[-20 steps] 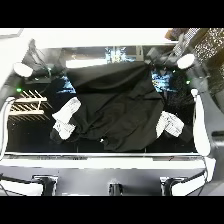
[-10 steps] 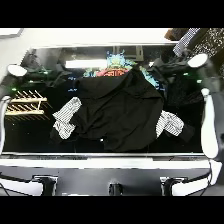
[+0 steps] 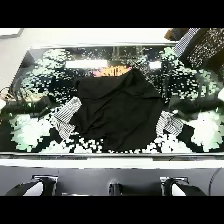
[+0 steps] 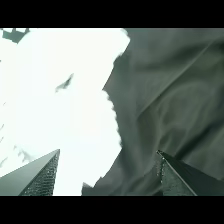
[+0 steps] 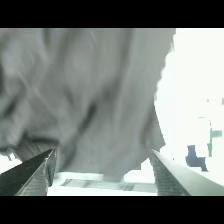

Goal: Fold the clothes and pants, and hang the long-sleeved shirts on hangers.

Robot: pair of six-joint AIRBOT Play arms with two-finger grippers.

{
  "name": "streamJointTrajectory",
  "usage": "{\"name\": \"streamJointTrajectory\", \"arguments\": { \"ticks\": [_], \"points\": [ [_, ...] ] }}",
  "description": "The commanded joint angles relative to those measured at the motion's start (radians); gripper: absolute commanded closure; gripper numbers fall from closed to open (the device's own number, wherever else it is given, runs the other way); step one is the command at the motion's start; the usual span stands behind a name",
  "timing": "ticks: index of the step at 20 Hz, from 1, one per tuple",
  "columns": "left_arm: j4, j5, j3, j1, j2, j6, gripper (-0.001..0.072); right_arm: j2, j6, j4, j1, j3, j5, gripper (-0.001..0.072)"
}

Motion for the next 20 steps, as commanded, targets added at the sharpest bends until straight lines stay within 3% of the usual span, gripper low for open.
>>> {"name": "streamJointTrajectory", "arguments": {
  "ticks": [1,6,11,12,14,15,16,19,20],
  "points": [
    [0.003,0.028,-0.195,-0.031,0.111,0.008,0.0038,0.181,0.037,0.032,-0.004,-0.346,-0.071,0.0036],
    [0.003,0.033,-0.212,-0.089,0.097,0.008,0.0039,0.145,0.003,0.168,-0.004,-0.562,-0.272,0.0026],
    [-0.002,0.053,-0.212,-0.090,0.097,0.007,0.0031,-0.053,-0.154,0.346,-0.004,-0.591,-0.416,0.0052],
    [-0.006,0.051,-0.212,-0.090,0.097,0.007,0.0019,-0.096,-0.181,0.372,-0.004,-0.591,-0.443,0.0136],
    [-0.018,0.046,-0.212,-0.093,0.093,0.007,0.0019,-0.148,-0.185,0.377,-0.004,-0.587,-0.462,0.0605],
    [-0.027,0.046,-0.212,-0.100,0.088,0.008,0.0019,-0.144,-0.185,0.369,-0.004,-0.578,-0.461,0.0680],
    [-0.043,0.046,-0.212,-0.115,0.079,0.009,0.0019,-0.124,-0.158,0.322,-0.004,-0.551,-0.455,0.0683],
    [-0.080,0.050,-0.212,-0.199,0.042,0.037,0.0019,-0.068,0.076,-0.060,-0.004,-0.379,-0.367,0.0684],
    [-0.080,0.062,-0.212,-0.235,0.021,0.038,0.0019,-0.066,0.105,-0.136,-0.004,-0.319,-0.318,0.0683]
  ]
}}
